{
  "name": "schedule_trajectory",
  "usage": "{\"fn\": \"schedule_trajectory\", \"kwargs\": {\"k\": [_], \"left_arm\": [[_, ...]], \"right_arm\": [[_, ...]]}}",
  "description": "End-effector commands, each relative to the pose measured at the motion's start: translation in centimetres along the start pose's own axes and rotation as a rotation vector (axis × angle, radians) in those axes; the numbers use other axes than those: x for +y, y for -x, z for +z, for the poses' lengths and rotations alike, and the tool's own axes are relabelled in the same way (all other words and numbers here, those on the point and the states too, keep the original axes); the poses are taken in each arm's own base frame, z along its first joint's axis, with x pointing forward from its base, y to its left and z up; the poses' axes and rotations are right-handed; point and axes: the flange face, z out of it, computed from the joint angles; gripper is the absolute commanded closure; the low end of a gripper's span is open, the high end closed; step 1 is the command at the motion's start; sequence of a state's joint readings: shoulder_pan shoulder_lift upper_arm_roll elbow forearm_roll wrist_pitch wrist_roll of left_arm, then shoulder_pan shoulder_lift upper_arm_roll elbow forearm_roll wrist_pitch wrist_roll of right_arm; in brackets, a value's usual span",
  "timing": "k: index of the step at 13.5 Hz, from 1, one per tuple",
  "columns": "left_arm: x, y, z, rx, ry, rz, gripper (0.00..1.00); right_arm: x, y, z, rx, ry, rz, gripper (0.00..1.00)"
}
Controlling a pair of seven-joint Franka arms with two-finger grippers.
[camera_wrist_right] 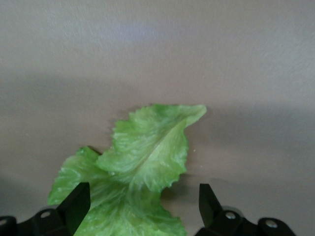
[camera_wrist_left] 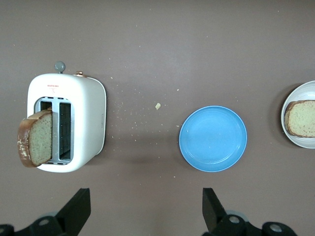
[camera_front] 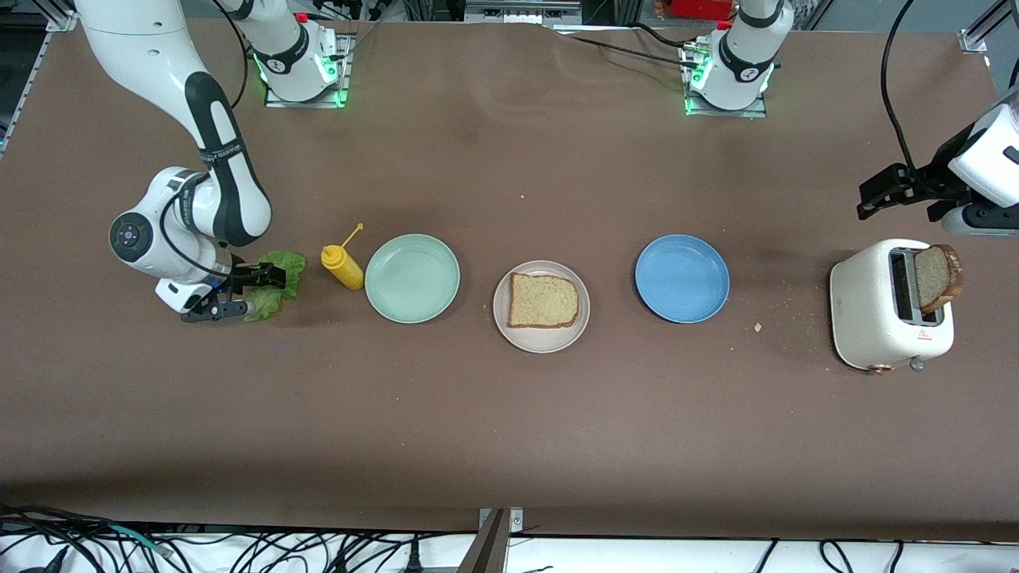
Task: Make sandwich in beige plate with both arms
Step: 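Grasp the green lettuce leaf with the right gripper and lift it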
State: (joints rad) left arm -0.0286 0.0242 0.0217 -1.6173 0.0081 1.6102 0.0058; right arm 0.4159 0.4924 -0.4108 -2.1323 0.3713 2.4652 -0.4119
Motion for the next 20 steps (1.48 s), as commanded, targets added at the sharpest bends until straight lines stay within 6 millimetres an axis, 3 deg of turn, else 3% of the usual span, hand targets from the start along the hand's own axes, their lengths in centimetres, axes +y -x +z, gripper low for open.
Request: {"fn": "schedule_trajectory", "kwargs": {"k": [1,2,3,4,9,14,16,18,20], "left_arm": [[0.0,-0.1,0.1,0.009,-0.038,-0.005,0.0],[0.1,-0.1,0.1,0.01,-0.039,-0.003,0.0],[0.1,-0.1,0.1,0.01,-0.039,-0.003,0.0],[0.1,-0.1,0.0,0.012,-0.039,-0.003,0.0],[0.1,-0.1,0.1,0.009,-0.039,-0.003,0.0],[0.0,-0.2,0.2,0.007,-0.039,-0.003,0.0],[0.0,-0.2,0.2,0.007,-0.039,-0.003,0.0],[0.1,-0.2,0.2,0.007,-0.039,-0.002,0.0],[0.0,-0.2,0.2,0.007,-0.039,-0.003,0.0]], "right_arm": [[-0.6,0.8,-0.2,0.003,0.006,-0.001,0.31],[-0.7,0.8,-0.1,0.0,0.005,-0.001,0.65],[-0.6,0.7,-0.2,0.002,0.005,-0.001,0.86],[-0.6,0.7,-0.2,0.002,0.005,-0.002,1.0],[-1.2,-0.6,-1.7,-0.036,-0.027,-0.022,1.0],[-1.5,-3.5,-7.0,-0.104,-0.088,-0.058,1.0],[-0.9,-4.2,-10.3,-0.143,-0.083,-0.082,1.0],[-0.1,-4.9,-15.0,-0.196,-0.092,-0.088,1.0],[-1.2,-5.6,-19.2,-0.234,-0.092,-0.112,1.0]]}}
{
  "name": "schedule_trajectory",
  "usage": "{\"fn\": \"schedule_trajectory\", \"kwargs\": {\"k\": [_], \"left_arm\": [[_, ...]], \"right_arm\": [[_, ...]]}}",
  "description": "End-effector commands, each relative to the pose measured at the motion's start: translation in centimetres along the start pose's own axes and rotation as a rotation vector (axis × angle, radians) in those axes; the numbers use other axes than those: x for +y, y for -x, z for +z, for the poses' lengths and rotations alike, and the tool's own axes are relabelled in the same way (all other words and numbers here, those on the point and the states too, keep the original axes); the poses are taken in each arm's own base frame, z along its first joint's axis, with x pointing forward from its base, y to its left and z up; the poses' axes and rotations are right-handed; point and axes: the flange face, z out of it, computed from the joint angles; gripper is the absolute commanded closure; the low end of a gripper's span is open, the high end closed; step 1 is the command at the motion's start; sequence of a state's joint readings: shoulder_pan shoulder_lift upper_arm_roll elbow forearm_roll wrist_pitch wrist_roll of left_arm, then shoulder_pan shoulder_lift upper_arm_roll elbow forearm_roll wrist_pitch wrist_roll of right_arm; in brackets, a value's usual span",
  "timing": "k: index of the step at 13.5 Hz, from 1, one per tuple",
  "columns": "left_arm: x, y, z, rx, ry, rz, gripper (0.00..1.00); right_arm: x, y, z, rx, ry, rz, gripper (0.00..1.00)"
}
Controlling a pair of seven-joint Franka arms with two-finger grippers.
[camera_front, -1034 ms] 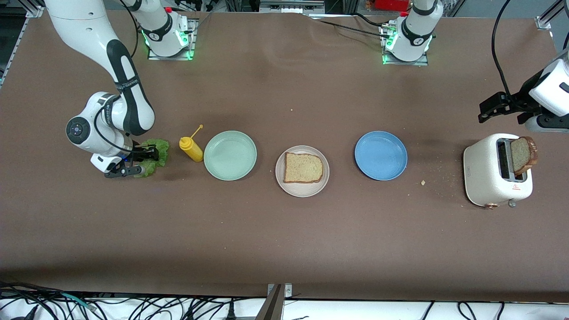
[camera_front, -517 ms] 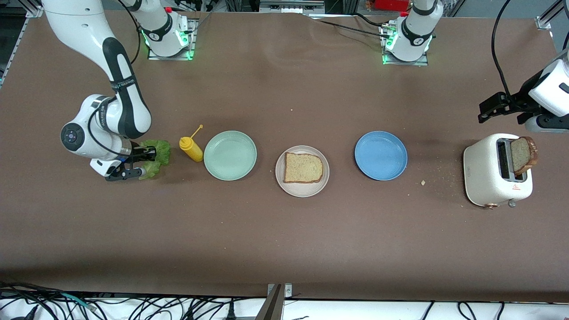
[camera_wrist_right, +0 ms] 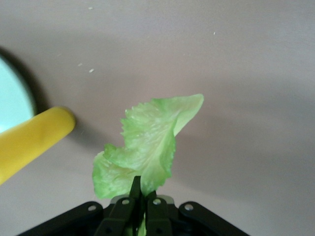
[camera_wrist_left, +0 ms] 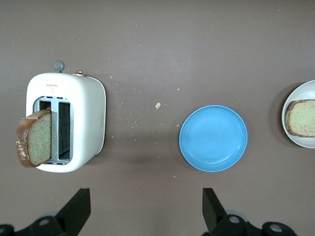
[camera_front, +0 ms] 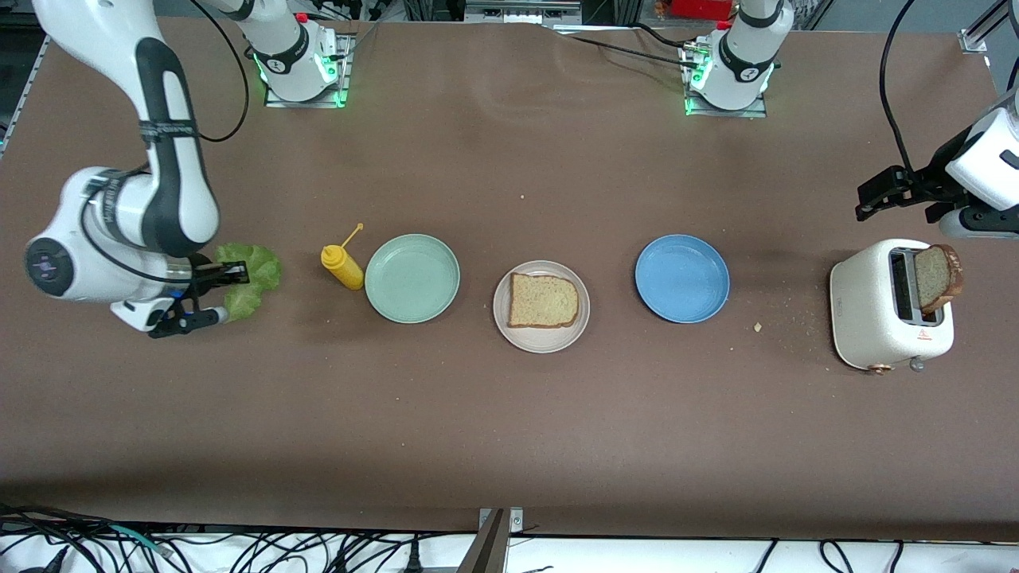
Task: Make sandwich in beige plate with both arms
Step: 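Carry the lettuce leaf over the toast on the beige plate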
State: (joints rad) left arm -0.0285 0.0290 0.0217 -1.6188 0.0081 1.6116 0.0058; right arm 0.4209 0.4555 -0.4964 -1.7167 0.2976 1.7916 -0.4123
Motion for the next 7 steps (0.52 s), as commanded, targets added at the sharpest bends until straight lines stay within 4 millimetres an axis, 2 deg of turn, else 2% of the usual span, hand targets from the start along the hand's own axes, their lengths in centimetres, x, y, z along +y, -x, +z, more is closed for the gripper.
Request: {"fn": "schedule_trajectory", "kwargs": {"k": [1,3,4,6,7], "left_arm": [[0.0,0.0,-0.1,0.012,-0.039,-0.003,0.0],[0.0,0.0,-0.1,0.012,-0.039,-0.003,0.0],[0.0,0.0,-0.1,0.012,-0.039,-0.003,0.0],[0.0,0.0,-0.1,0.012,-0.039,-0.003,0.0],[0.0,0.0,-0.1,0.012,-0.039,-0.003,0.0]], "right_arm": [[-2.2,0.3,-6.2,-0.052,0.007,-0.035,1.0],[-4.7,0.4,-9.2,-0.065,-0.001,0.009,1.0],[-6.8,0.3,-10.2,-0.073,0.003,0.039,1.0],[-12.1,0.0,-10.8,-0.077,-0.001,0.095,1.0],[-14.1,-0.2,-10.7,-0.071,-0.043,0.133,1.0]]}}
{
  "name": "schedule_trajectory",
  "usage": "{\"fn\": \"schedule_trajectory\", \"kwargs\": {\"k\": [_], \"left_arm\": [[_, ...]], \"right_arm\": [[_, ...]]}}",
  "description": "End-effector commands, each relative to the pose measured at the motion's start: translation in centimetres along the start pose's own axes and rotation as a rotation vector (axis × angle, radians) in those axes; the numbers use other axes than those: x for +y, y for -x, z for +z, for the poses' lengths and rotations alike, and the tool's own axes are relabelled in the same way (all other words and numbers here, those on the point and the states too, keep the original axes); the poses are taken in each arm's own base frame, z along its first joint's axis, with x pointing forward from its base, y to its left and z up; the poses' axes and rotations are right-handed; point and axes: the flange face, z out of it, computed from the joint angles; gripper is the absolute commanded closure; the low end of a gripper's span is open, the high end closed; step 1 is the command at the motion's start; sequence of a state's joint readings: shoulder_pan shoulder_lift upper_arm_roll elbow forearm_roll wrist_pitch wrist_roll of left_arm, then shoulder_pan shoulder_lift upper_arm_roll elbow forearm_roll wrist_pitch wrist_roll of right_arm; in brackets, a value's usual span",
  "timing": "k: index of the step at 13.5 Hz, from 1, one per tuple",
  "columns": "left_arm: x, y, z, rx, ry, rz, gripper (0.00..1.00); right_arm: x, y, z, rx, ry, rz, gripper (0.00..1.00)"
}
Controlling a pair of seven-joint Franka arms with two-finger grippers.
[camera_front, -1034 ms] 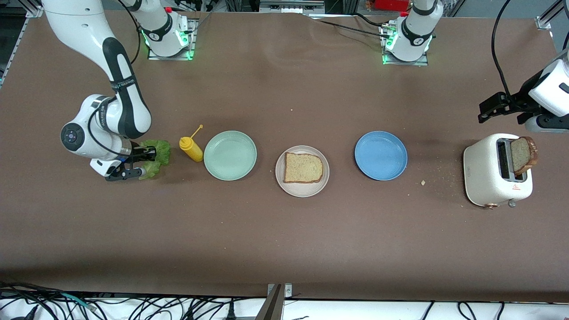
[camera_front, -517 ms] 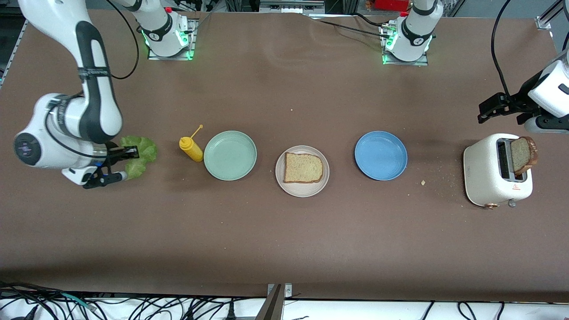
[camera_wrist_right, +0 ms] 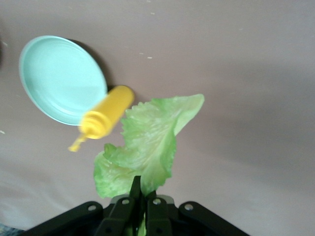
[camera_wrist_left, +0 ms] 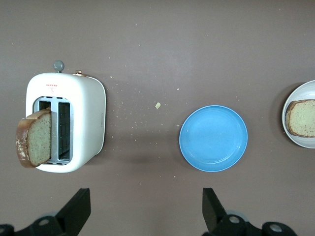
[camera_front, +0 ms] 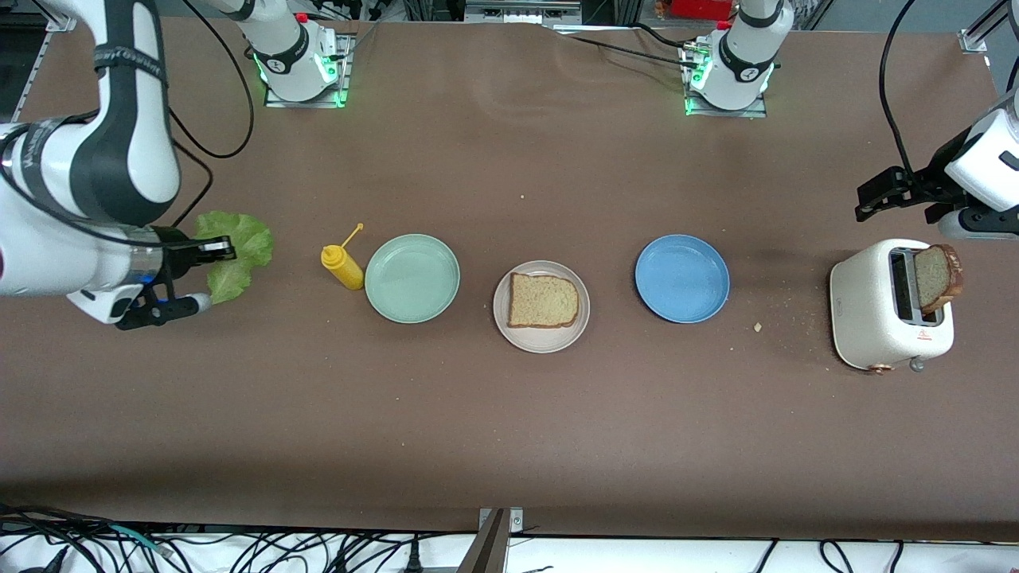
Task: Make sandwich in beige plate with both arms
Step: 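Carry the lettuce leaf over the toast on the beige plate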
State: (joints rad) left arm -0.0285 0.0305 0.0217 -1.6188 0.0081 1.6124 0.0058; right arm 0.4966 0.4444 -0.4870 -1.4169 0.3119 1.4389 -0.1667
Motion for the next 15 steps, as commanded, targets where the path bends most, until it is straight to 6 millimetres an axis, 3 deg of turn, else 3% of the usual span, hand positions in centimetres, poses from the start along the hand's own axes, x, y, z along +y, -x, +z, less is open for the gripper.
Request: {"fn": "schedule_trajectory", "kwargs": {"k": [1,4,8,11,15], "left_arm": [[0.0,0.0,-0.2,0.012,-0.039,-0.003,0.0],[0.0,0.0,-0.2,0.012,-0.041,-0.003,0.0],[0.0,0.0,-0.2,0.012,-0.041,-0.003,0.0],[0.0,0.0,-0.1,0.011,-0.041,-0.003,0.0],[0.0,0.0,-0.2,0.012,-0.041,-0.003,0.0]], "right_arm": [[-5.8,-0.1,0.0,-0.008,-0.075,0.089,1.0],[-12.7,-0.5,0.8,0.024,-0.135,0.208,1.0],[-26.6,-1.5,5.5,0.171,-0.131,0.308,1.0],[-32.4,-3.0,9.6,0.237,-0.257,0.423,1.0],[-38.3,-6.0,17.8,0.436,-0.374,0.383,1.0]]}}
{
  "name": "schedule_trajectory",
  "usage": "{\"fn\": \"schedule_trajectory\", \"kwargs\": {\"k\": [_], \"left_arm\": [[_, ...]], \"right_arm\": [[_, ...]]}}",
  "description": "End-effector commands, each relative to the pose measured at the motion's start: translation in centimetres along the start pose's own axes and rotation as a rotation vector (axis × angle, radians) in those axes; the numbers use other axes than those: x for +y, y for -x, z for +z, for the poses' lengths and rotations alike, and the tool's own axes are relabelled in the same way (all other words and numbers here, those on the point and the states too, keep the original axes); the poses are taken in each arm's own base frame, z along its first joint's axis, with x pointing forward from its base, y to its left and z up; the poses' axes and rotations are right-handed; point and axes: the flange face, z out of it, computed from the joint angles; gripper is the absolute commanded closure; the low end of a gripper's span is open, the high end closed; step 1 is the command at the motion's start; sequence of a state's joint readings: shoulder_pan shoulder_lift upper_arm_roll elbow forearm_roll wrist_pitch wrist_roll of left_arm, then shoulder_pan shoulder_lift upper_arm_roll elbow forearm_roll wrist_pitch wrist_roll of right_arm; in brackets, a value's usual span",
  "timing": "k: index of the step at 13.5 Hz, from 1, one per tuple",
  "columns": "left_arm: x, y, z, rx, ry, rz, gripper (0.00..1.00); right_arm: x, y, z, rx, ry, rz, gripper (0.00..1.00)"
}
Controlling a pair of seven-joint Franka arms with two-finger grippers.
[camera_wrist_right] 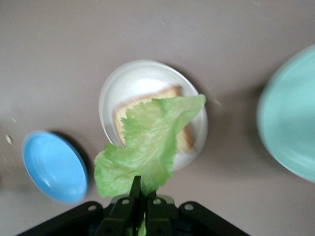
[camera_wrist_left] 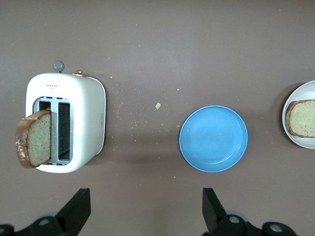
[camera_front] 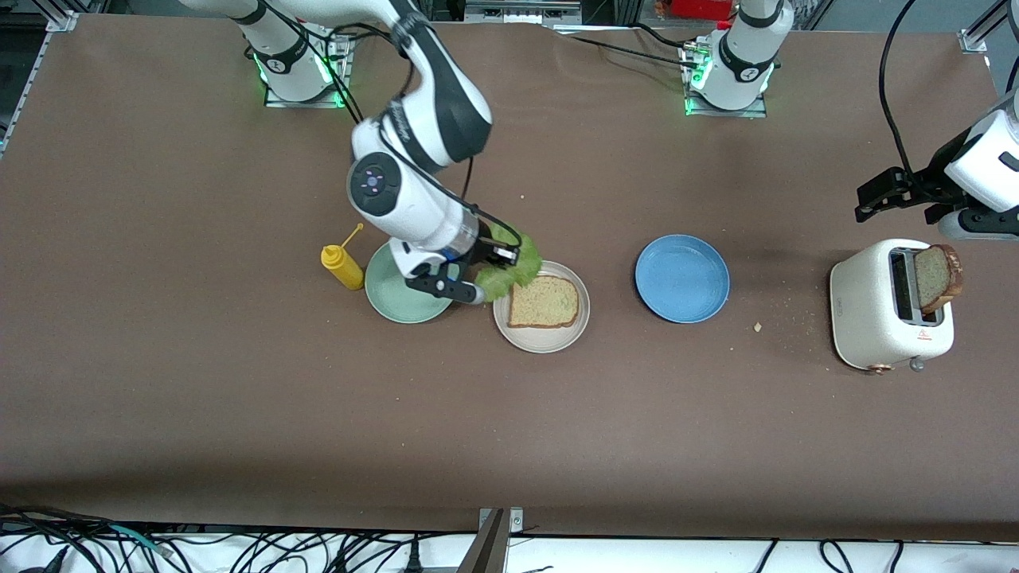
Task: Make sandwich in beige plate with both arms
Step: 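Carry the lettuce leaf over the toast on the beige plate, then lower the lettuce onto the toast and open the right gripper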
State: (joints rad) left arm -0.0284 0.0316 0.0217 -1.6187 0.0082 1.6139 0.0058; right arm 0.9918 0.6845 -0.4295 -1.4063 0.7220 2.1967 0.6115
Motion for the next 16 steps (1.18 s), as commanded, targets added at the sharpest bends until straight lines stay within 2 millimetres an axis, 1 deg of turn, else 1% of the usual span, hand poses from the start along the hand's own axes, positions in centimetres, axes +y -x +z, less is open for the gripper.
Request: {"fn": "schedule_trajectory", "kwargs": {"k": [1,2,3,4,6,7,8,9,11,13,16], "left_arm": [[0.0,0.1,-0.2,0.012,-0.041,-0.003,0.0],[0.0,0.0,-0.1,0.011,-0.041,-0.003,0.0],[0.0,0.1,-0.2,0.012,-0.039,-0.003,0.0],[0.0,0.0,-0.1,0.011,-0.041,-0.003,0.0],[0.0,0.0,-0.1,0.011,-0.039,-0.003,0.0],[0.0,-0.1,0.1,0.004,-0.039,-0.003,0.0],[0.0,-0.2,0.2,0.004,-0.039,-0.003,0.0],[-0.2,-0.2,0.4,0.001,-0.041,-0.006,0.0],[-0.5,-0.3,0.5,0.0,-0.041,-0.01,0.0],[-0.6,-0.4,0.6,0.004,-0.041,-0.012,0.0],[-0.9,-0.7,1.0,0.001,-0.042,-0.01,0.0]], "right_arm": [[-1.2,0.9,5.4,0.096,-0.085,-0.015,1.0],[-1.1,1.5,7.3,0.103,-0.084,-0.016,1.0],[-1.0,2.3,8.7,0.092,-0.081,-0.015,1.0],[-1.0,2.6,9.3,0.085,-0.083,-0.005,1.0],[-1.0,2.7,9.4,0.074,-0.094,0.014,1.0],[-0.9,3.0,9.9,0.063,-0.093,0.02,1.0],[-1.1,3.7,10.5,0.05,-0.093,0.014,1.0],[-1.0,3.7,10.8,0.048,-0.09,0.009,1.0],[-0.7,3.2,10.7,0.058,-0.086,-0.015,1.0],[-0.8,3.2,10.9,0.078,-0.093,-0.058,1.0],[-0.1,1.7,10.3,0.094,-0.095,-0.119,1.0]]}}
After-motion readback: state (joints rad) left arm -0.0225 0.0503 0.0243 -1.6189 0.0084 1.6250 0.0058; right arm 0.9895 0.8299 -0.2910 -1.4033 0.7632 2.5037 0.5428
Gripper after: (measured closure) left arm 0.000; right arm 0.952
